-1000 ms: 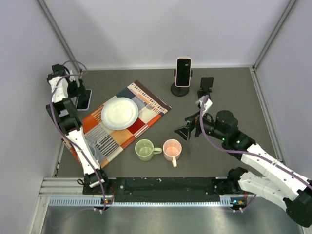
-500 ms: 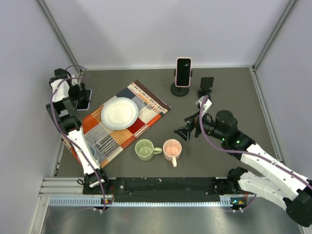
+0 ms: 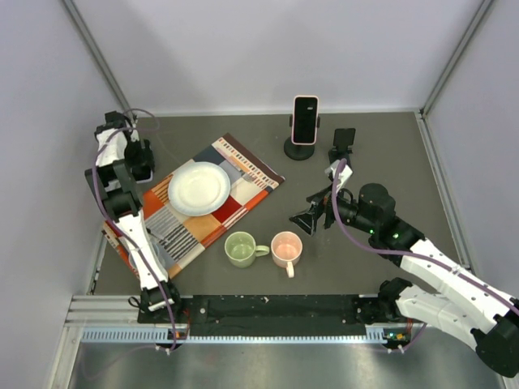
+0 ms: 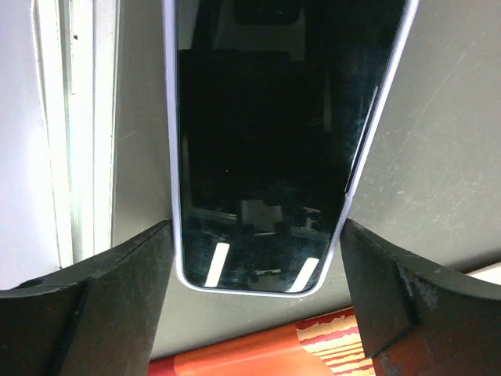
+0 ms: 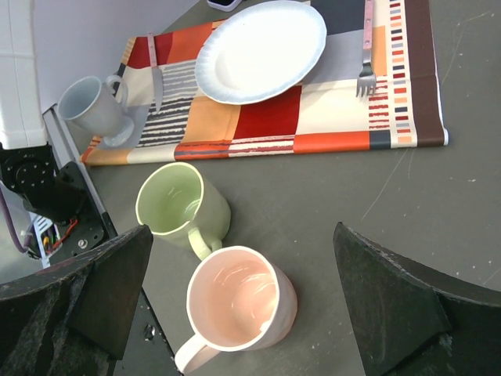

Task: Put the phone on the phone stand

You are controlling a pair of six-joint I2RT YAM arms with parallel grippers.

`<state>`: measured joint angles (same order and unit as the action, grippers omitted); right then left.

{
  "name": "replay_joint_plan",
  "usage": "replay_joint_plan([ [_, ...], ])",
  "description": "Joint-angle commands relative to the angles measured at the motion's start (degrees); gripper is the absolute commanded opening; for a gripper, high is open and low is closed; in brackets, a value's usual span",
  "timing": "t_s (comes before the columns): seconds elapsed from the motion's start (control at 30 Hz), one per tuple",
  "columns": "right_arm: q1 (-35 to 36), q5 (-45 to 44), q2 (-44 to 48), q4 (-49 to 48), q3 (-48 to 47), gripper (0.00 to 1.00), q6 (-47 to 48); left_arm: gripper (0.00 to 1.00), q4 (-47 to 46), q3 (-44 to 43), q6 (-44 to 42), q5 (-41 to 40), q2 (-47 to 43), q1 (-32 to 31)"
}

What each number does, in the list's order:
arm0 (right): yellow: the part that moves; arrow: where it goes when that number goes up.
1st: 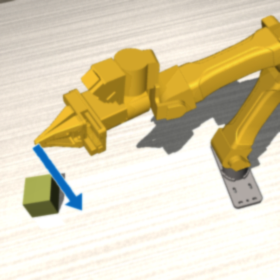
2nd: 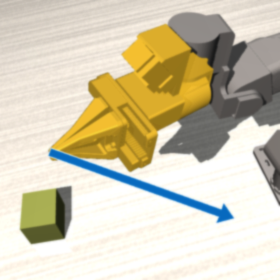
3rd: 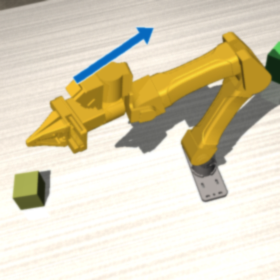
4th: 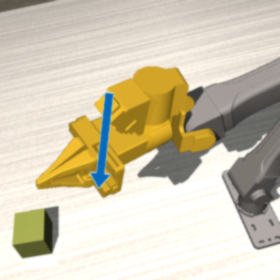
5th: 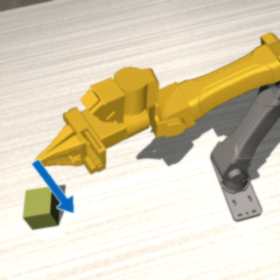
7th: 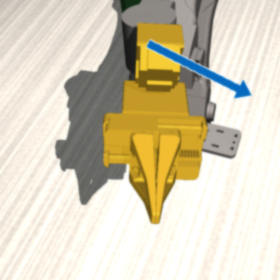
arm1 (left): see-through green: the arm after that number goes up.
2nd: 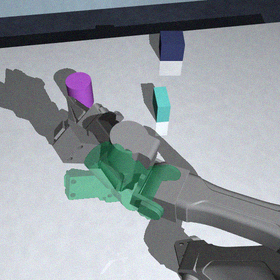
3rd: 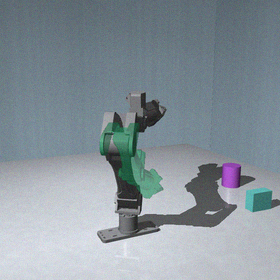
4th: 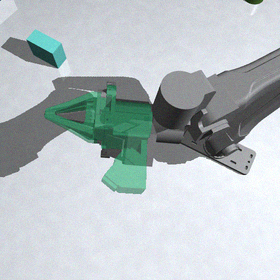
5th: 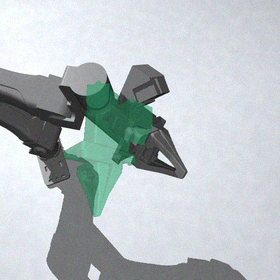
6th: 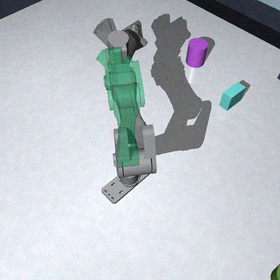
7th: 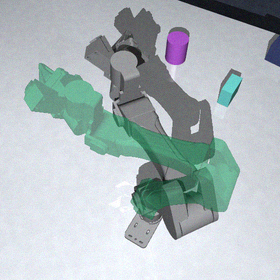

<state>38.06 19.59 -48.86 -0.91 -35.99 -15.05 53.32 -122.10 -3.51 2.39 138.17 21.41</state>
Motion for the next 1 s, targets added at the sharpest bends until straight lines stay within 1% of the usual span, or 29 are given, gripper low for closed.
replay_joint_plan([
  [0.0,0.17,0.71,0.35,-2.78,0.13,0.99,0.19,0.84,1.69,-2.26,1.57,-6.34,-0.10,-1.63],
  [0.07,0.17,0.53,0.43,-2.78,0.04,0.99,0.11,0.80,2.66,-2.09,1.57,-7.31,0.08,-2.07],
  [0.13,0.17,0.44,0.43,-2.79,0.04,0.99,0.11,0.80,2.32,-0.69,1.40,-8.37,-0.88,-2.60],
  [0.17,0.17,0.53,0.43,-2.78,0.04,0.99,0.11,0.78,1.97,0.80,1.66,-8.72,-1.32,-2.60],
  [0.27,0.26,0.80,0.52,-2.87,0.13,0.99,-0.07,0.70,2.49,3.18,2.97,-9.68,-2.55,-2.95],
  [0.3,0.26,0.71,0.52,-2.79,0.13,0.99,0.02,0.62,3.45,3.71,3.42,-10.30,-3.16,-2.95],
  [0.37,0.26,0.53,0.61,-2.78,0.04,0.99,0.02,0.55,3.72,6.33,3.42,-9.87,-4.04,-2.95],
  [0.4,0.26,0.53,0.61,-2.78,0.04,0.99,0.11,0.49,3.72,7.22,3.42,-9.43,-5.00,-2.95],
  [0.43,0.17,0.71,0.52,-2.78,0.04,0.99,0.02,0.47,3.90,8.10,3.33,-7.86,-5.54,-2.95],
  [0.5,0.17,0.62,0.61,-2.78,0.13,0.99,0.02,0.47,3.90,10.65,3.42,-6.44,-6.68,-2.86],
  [0.53,0.17,0.62,0.61,-2.78,0.13,0.99,0.11,0.50,4.07,10.83,3.42,-6.09,-6.77,-2.95],
  [0.57,0.34,0.62,0.61,-2.78,0.13,0.99,0.02,0.56,4.59,10.92,3.42,-6.35,-6.77,-2.95],
  [0.6,0.34,0.71,0.52,-2.78,0.22,0.99,0.02,0.68,4.60,11.01,3.42,-6.44,-6.77,-2.86],
  [0.63,0.52,0.88,0.52,-2.87,0.13,0.99,0.02,0.85,4.60,11.01,3.42,-6.44,-6.77,-2.95],
  [0.7,0.52,0.80,0.43,-2.87,0.13,0.99,0.02,0.95,4.16,10.40,3.42,-6.79,-6.42,-2.95],
  [0.77,0.52,0.62,0.35,-2.87,0.04,0.99,0.11,0.98,4.42,7.52,3.42,-6.27,-5.81,-2.95],
  [0.83,0.52,0.71,0.08,-2.96,0.04,0.99,0.02,0.98,5.03,4.70,4.99,-5.30,-3.97,-2.86],
  [0.87,0.52,0.71,-0.09,-2.87,-0.05,0.99,0.02,0.98,5.39,1.64,5.18,-5.29,-3.26,-2.95],
  [0.97,0.52,0.53,-0.18,-2.70,-0.05,0.99,0.11,0.96,5.04,-2.24,4.74,-5.91,-0.89,-2.95],
])
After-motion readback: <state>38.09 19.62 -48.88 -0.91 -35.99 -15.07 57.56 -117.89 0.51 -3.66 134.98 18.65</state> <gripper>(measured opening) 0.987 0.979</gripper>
